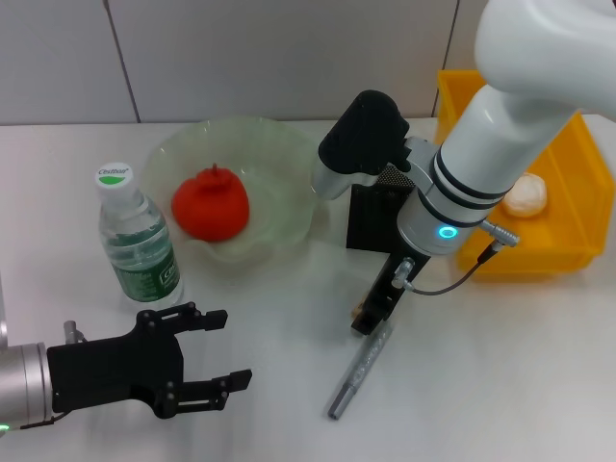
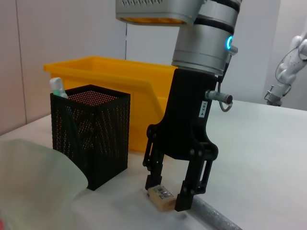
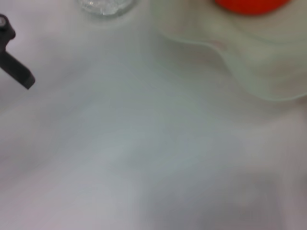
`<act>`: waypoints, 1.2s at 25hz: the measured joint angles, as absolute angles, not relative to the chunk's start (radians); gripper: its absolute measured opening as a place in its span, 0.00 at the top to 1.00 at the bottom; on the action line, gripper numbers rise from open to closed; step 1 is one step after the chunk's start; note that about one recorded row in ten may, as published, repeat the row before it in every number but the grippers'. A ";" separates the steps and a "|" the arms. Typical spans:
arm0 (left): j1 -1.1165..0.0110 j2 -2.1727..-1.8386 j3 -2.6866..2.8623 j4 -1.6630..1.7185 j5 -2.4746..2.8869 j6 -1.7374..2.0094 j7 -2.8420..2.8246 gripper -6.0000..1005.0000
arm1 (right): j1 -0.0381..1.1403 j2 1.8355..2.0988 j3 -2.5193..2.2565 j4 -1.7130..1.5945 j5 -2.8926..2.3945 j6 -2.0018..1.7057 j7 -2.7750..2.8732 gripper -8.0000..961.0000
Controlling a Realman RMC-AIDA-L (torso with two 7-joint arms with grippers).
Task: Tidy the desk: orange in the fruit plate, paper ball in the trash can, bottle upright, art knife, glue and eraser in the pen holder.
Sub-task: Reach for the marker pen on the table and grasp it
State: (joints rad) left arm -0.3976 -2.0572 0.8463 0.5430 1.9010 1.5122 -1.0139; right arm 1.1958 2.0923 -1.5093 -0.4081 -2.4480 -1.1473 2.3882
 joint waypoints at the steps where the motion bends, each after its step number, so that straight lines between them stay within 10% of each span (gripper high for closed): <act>1: -0.398 -2.057 0.844 0.543 1.901 1.512 -1.014 0.19 | 1.196 2.092 -1.515 -0.408 -2.447 -1.145 2.389 0.26; 30: -0.407 -2.060 0.838 0.543 1.901 1.512 -1.014 0.19 | 1.197 2.092 -1.517 -0.408 -2.449 -1.134 2.405 0.49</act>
State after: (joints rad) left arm -0.4066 -2.0600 0.8375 0.5430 1.9006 1.5124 -1.0139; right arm 1.1965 2.0923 -1.5171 -0.4078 -2.4487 -1.1336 2.4048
